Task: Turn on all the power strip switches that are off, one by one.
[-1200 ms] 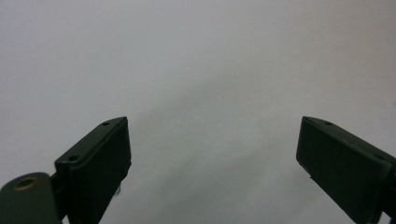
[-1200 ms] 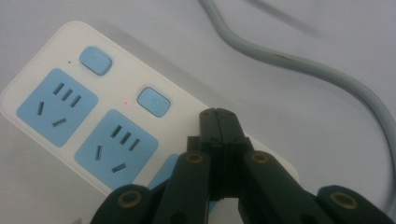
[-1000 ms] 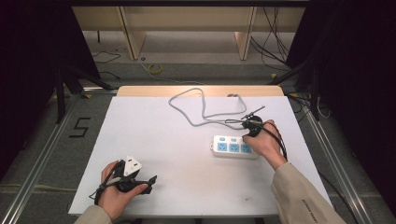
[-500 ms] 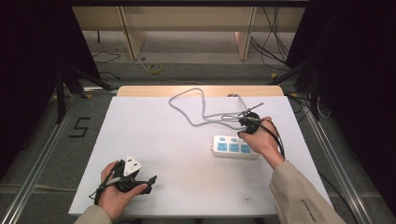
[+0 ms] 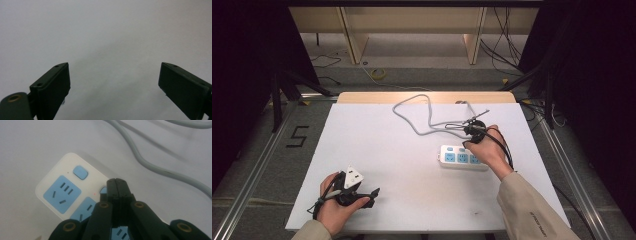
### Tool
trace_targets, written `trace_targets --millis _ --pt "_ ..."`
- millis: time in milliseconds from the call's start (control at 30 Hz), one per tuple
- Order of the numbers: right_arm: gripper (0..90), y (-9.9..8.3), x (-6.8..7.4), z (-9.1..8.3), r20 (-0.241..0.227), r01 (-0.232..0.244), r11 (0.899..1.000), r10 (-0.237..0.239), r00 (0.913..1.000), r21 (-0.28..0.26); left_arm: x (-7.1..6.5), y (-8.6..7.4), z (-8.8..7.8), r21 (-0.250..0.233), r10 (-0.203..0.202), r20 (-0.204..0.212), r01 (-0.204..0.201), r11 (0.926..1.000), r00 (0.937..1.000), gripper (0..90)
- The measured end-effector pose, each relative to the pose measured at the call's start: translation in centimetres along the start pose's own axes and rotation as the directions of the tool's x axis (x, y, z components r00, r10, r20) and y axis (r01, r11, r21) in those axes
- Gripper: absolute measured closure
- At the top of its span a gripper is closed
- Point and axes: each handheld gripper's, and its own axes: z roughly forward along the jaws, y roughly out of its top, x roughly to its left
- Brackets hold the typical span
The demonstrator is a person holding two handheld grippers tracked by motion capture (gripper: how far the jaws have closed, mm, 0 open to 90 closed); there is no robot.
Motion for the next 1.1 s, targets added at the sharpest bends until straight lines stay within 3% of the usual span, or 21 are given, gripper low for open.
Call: trace_targets --millis 1100 --pt "90.0 1.6 1.4 0.2 -0.009 0.028 1.0 -0.028 0.9996 0.002 0.0 0.0 0.0 0.001 0.001 0.002 -0.001 1.0 1.0 10.3"
